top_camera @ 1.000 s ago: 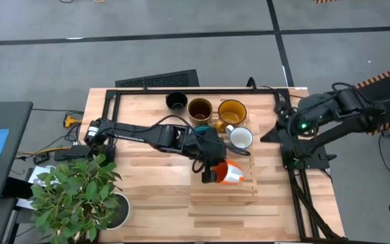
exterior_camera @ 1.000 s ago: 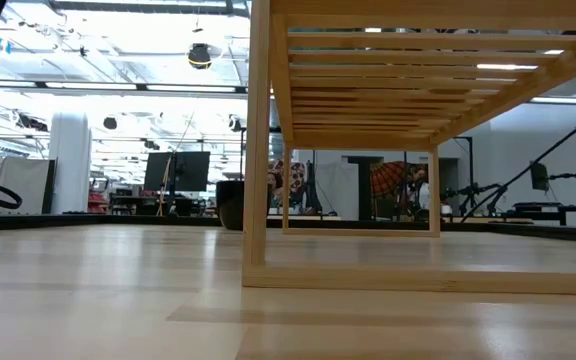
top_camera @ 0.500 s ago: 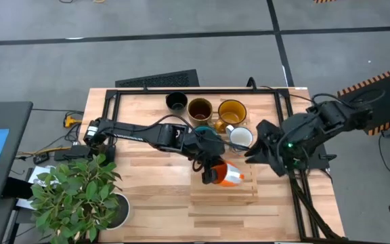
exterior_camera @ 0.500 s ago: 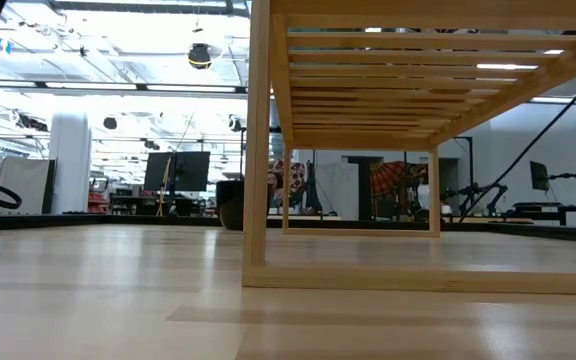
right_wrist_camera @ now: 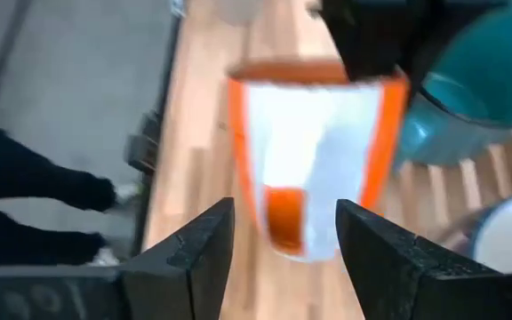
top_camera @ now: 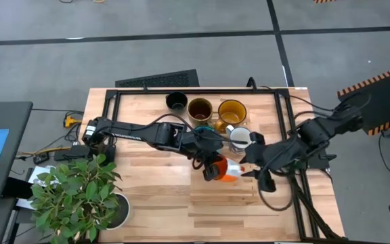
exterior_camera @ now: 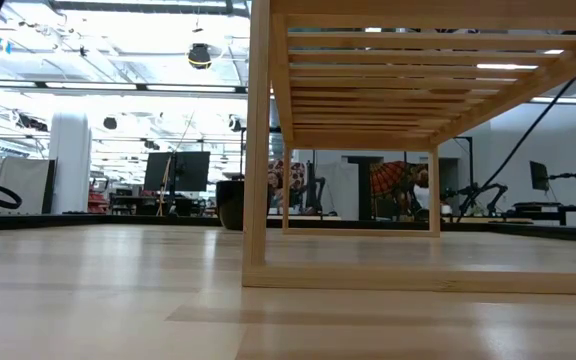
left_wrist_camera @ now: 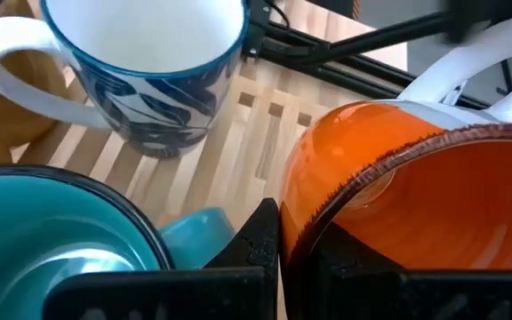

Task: Place coffee mugs
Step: Put the orange mug on the shelf

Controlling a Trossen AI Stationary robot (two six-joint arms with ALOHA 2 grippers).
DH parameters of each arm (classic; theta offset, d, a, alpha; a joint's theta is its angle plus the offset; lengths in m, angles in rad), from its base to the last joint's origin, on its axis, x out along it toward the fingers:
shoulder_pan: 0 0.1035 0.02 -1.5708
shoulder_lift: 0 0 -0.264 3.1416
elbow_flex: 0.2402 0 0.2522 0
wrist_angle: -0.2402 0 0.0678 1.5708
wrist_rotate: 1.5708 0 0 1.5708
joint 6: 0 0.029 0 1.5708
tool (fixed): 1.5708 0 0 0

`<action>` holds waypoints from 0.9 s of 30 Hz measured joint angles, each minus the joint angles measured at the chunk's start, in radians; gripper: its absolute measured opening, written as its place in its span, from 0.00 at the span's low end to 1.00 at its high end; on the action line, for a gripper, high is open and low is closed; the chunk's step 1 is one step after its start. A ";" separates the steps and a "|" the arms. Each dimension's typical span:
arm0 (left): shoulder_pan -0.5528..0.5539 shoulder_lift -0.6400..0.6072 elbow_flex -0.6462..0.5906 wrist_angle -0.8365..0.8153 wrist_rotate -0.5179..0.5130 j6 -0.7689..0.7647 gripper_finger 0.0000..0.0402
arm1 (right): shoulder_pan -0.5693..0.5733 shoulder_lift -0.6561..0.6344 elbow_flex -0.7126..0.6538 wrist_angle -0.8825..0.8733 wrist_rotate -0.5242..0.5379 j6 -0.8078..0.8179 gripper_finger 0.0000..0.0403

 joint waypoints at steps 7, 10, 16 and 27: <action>0.000 0.000 0.000 0.002 -0.001 -0.003 0.00 | -0.002 0.028 0.000 -0.027 0.026 0.022 0.51; 0.001 0.000 0.000 0.006 -0.018 -0.003 0.01 | -0.001 0.040 0.001 -0.027 0.049 0.056 0.44; 0.004 0.000 0.000 0.022 -0.017 -0.004 0.03 | 0.002 0.047 0.001 -0.032 0.089 0.089 0.19; 0.007 -0.017 0.000 0.038 -0.013 0.096 0.13 | 0.007 0.040 0.000 -0.028 0.067 0.099 0.19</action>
